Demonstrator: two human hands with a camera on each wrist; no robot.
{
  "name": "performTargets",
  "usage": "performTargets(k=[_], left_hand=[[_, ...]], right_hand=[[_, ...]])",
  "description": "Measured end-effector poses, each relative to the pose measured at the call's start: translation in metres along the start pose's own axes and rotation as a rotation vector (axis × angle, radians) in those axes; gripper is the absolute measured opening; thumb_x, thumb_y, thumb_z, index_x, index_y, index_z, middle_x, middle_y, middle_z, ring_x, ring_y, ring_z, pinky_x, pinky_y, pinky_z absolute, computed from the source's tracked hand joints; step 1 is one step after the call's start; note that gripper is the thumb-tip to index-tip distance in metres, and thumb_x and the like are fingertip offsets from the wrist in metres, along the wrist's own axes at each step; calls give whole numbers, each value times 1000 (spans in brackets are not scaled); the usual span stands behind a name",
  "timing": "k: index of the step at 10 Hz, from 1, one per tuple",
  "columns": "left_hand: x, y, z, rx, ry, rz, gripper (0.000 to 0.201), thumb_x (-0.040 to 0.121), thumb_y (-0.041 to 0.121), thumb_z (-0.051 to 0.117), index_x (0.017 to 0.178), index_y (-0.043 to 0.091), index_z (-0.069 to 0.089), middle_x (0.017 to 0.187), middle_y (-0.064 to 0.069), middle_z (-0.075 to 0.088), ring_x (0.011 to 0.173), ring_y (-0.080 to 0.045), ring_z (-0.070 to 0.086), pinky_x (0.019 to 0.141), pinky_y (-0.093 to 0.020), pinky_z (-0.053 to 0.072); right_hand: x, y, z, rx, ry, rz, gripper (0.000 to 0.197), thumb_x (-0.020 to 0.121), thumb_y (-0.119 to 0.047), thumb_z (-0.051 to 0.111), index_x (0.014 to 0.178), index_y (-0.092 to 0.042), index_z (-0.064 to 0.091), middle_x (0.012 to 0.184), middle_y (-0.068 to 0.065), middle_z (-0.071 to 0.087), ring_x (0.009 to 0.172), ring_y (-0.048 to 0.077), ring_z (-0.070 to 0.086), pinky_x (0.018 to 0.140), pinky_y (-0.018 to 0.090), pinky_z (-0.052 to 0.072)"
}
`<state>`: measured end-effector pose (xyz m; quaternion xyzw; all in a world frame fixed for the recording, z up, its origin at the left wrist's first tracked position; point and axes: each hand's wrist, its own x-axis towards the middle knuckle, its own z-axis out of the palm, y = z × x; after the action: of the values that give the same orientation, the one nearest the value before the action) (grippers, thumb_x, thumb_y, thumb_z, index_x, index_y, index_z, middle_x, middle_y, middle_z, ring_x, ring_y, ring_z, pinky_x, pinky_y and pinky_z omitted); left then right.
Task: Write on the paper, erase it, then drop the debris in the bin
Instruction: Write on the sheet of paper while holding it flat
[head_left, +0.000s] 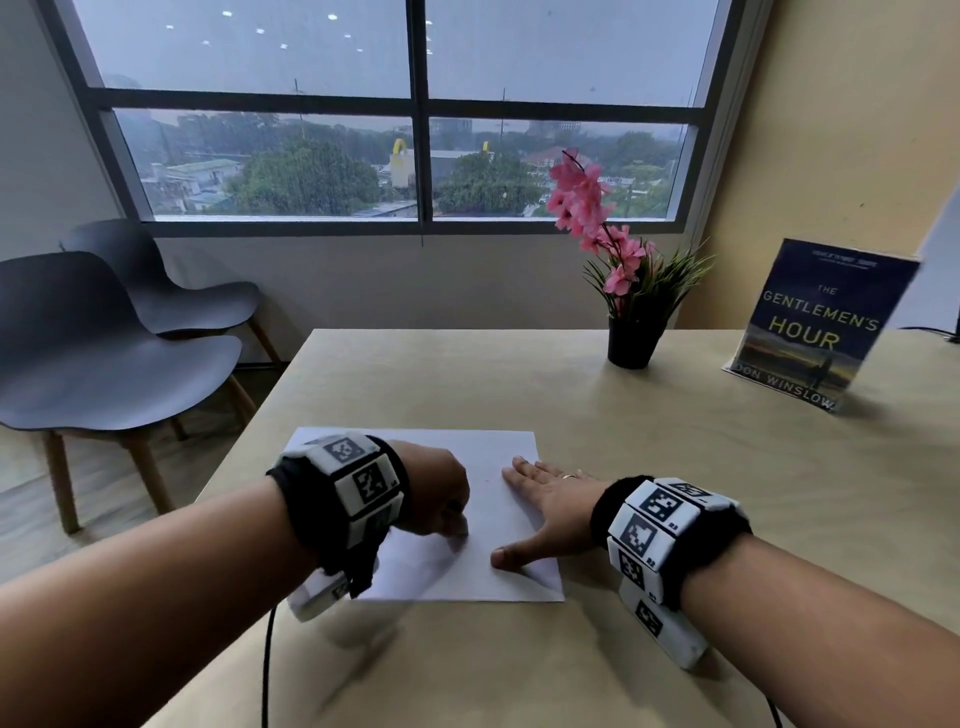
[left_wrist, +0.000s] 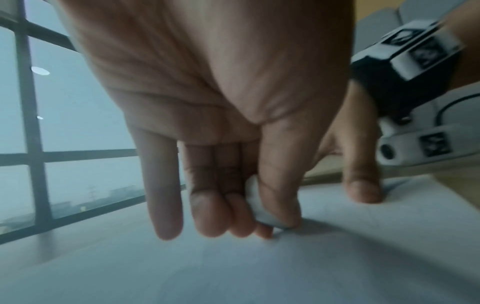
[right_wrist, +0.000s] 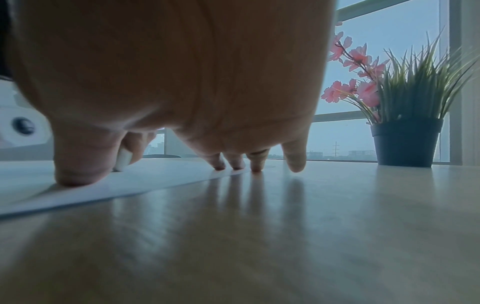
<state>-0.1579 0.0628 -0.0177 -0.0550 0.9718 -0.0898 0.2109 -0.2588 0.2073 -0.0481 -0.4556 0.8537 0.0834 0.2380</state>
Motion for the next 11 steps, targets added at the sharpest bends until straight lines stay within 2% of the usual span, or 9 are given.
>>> performTargets(k=[1,2,3,4,5,6,7,9,11], left_hand=[[2,-10,-3,9,22,-38,37,93,46,48,104,16,66,110,-4,65,86,-25,56,72,-28,43],[2,-4,1,-8,8,-17,35,93,46,49,101,17,66,107,-3,65,82,-23,53,70,-27,40],[4,-4,0,-26,12,-27,35,93,46,49,101,16,66,107,-4,65,84,-24,55,71,-26,40],[8,-11,-5,-17,41,-60,37,95,44,47,105,13,65,112,-5,63,93,-27,58,71,-27,38],[9,0,-5,13,32,-22,34,95,41,47,105,14,65,110,-5,64,99,-27,61,70,-27,37],[10,9,-8,27,22,6,35,94,43,48,105,14,66,109,-5,65,94,-26,60,70,-26,38],[15,4,-14,-1,50,-44,36,94,43,49,107,14,65,112,-6,64,99,-27,61,74,-28,40],[15,22,-13,71,26,42,36,95,41,46,110,14,64,113,-6,63,102,-27,60,72,-28,39],[16,19,-20,69,47,28,38,96,41,45,114,12,64,118,-6,62,107,-26,58,76,-29,41]], right_hand=[[-2,0,0,-15,5,15,113,75,-79,48,153,-24,-12,161,-7,-18,149,12,-10,121,46,-2],[-1,-1,1,-21,7,21,113,74,-80,48,153,-24,-12,161,-7,-18,149,12,-10,120,46,-4],[-1,-1,0,-7,6,24,113,74,-80,48,153,-25,-12,161,-7,-18,149,12,-10,120,45,-4],[-1,-2,0,-5,10,29,113,74,-79,49,153,-24,-12,161,-6,-17,149,13,-10,121,45,-3],[-1,-3,0,-11,8,34,114,75,-79,48,153,-22,-12,161,-5,-18,149,14,-10,121,44,-2],[0,-3,0,-13,2,31,114,75,-79,48,153,-22,-13,161,-4,-19,149,15,-10,121,44,-1],[0,-3,1,-9,11,34,114,74,-79,49,153,-22,-12,161,-4,-17,149,15,-9,121,44,-1],[1,-2,2,0,15,33,115,74,-80,48,153,-22,-12,161,-5,-18,149,15,-9,121,43,-1],[1,-2,2,0,18,40,115,73,-80,49,153,-23,-11,161,-5,-17,149,14,-9,121,42,1]])
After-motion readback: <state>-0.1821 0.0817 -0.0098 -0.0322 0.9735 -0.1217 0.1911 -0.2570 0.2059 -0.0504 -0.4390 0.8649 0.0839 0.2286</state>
